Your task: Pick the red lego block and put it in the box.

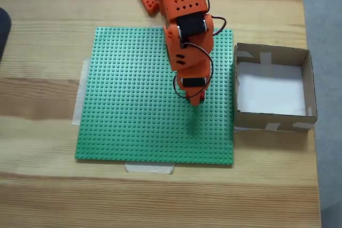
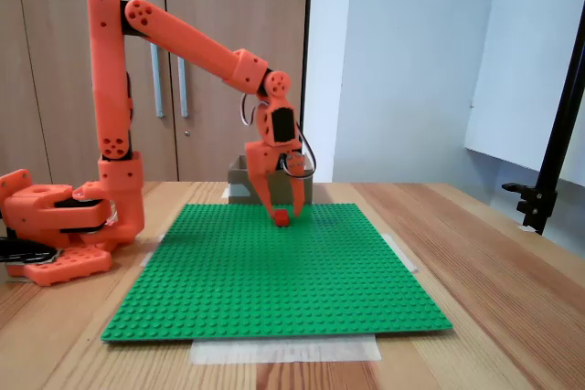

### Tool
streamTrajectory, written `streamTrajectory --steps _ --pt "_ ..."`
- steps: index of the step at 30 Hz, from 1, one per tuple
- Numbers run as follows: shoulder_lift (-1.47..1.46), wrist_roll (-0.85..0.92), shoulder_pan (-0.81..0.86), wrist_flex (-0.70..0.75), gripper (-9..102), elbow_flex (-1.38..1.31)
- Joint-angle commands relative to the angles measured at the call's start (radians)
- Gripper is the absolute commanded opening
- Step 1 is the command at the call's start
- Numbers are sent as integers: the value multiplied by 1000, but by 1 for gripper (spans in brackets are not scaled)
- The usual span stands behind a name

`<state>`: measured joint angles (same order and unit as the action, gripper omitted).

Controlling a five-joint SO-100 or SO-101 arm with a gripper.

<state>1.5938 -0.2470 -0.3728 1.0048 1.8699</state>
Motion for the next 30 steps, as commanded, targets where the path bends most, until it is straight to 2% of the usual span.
streamTrajectory --steps 1,19,30 --pt "5 6 0 -6 18 -5" --pt "18 32 2 -9 8 2" --pt "60 35 8 21 6 -17"
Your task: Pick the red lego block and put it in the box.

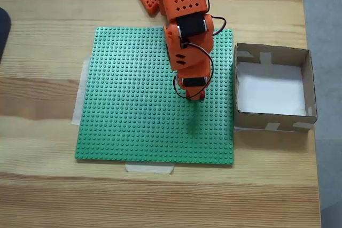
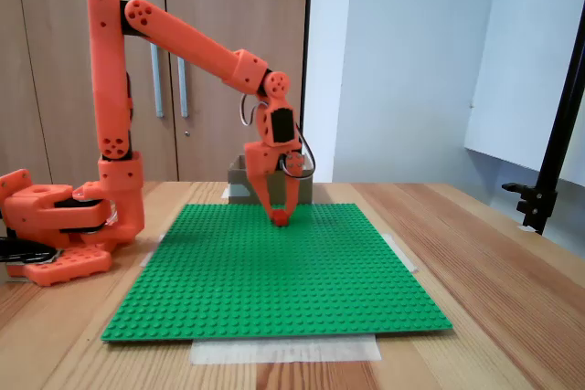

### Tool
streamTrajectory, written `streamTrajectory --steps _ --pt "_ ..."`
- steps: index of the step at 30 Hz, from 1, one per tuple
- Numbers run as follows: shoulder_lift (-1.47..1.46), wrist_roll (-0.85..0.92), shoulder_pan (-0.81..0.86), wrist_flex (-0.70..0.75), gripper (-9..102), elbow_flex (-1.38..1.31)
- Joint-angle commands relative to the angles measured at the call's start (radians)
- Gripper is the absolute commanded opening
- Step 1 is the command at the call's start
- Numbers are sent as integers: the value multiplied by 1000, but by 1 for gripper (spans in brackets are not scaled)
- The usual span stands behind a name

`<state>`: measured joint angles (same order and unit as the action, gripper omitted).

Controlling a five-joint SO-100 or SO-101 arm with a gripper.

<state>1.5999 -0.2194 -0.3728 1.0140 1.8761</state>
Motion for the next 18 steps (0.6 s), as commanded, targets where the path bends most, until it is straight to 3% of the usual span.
streamTrajectory --steps 1,18 --pt "57 8 8 20 6 -34" --pt "106 -20 -31 204 5 -238"
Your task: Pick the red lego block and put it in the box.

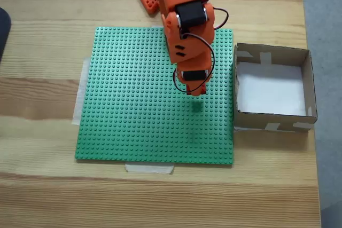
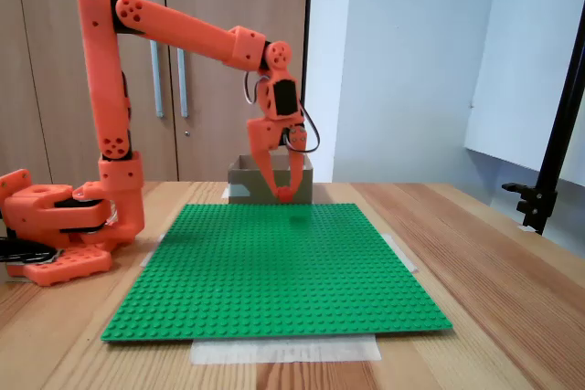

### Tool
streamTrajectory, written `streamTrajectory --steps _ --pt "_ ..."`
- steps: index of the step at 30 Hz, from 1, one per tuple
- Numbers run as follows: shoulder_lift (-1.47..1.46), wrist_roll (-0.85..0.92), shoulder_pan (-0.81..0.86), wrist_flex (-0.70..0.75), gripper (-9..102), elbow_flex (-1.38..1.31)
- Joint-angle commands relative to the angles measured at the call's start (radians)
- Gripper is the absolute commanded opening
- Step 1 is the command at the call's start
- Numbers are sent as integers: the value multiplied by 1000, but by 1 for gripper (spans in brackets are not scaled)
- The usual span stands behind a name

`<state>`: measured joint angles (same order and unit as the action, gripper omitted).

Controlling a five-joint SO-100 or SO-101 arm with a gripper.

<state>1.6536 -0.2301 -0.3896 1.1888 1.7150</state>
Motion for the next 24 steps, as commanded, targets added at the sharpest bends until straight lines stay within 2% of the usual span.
streamTrajectory --steps 1,14,24 --pt "52 -14 -18 40 5 -94" --pt "54 -52 -100 149 5 -264" --pt "54 -55 -158 167 5 -334"
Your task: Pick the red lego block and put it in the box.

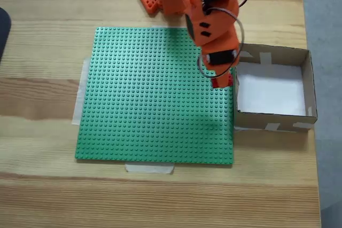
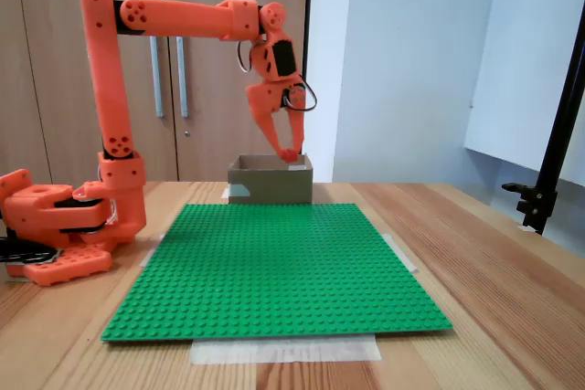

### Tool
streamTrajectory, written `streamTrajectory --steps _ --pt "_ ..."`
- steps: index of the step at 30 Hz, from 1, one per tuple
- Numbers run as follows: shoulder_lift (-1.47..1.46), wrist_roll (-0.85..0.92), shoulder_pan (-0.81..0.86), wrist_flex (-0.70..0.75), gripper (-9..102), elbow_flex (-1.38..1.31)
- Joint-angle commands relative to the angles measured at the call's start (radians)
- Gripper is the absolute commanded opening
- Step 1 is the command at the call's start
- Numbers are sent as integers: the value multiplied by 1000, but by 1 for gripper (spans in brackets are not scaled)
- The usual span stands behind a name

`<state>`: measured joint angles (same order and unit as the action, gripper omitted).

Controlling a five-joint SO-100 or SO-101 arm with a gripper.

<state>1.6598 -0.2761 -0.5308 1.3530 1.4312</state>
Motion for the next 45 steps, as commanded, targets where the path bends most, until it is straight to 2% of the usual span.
streamTrajectory --steps 1,25,45 --pt "48 -9 -28 3 5 -54" --pt "-17 32 -281 -54 4 -103" --pt "-124 57 -310 -121 5 -146"
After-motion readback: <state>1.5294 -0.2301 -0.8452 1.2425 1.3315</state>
